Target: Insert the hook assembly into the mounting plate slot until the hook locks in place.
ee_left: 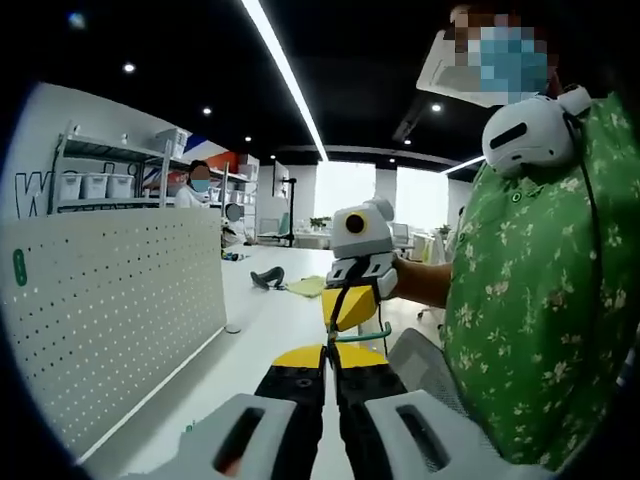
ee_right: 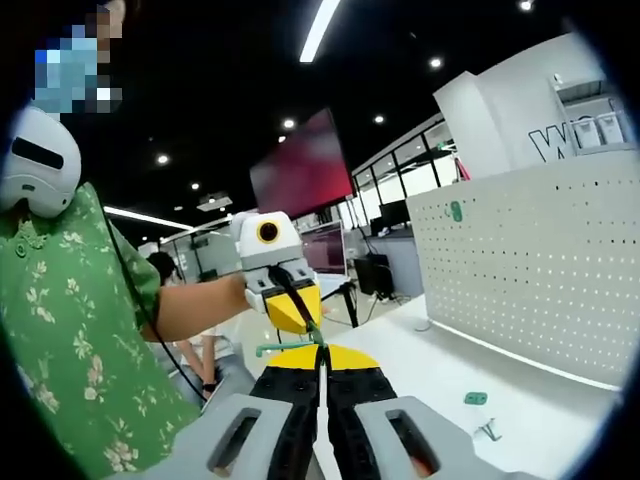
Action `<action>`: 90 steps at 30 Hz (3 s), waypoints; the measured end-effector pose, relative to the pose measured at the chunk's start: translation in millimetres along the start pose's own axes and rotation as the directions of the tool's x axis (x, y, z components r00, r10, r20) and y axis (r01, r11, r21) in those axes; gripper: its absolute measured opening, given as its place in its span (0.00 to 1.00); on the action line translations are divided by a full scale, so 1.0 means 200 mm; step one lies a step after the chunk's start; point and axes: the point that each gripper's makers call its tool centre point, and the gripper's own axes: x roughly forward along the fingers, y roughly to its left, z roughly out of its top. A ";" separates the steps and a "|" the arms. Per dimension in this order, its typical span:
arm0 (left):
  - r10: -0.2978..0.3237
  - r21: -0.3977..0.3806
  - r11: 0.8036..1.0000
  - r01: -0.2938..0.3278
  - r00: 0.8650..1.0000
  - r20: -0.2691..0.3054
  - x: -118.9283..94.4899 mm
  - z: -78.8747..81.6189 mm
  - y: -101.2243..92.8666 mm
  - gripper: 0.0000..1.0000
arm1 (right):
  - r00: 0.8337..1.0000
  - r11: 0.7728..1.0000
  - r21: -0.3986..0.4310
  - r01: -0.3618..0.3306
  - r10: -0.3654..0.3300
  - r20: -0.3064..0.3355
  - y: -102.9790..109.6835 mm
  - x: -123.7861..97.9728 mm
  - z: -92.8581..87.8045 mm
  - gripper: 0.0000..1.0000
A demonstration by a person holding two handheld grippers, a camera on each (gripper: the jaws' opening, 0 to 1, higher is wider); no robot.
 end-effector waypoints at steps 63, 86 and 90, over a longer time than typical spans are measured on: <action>0.510 0.650 0.733 -0.201 0.795 -0.329 0.34 -0.34 0.28 0.11 | 0.874 0.848 0.237 0.474 -0.421 -0.241 -0.50 -0.08 -0.31 0.00; 0.537 0.662 0.723 -0.199 0.764 -0.357 0.37 -0.40 0.33 0.04 | 0.867 0.840 0.243 0.485 -0.426 -0.257 -0.49 -0.06 -0.33 0.00; 0.535 0.651 0.731 -0.207 0.765 -0.358 0.37 -0.41 0.33 0.04 | 0.868 0.838 0.250 0.484 -0.425 -0.256 -0.49 -0.06 -0.33 0.00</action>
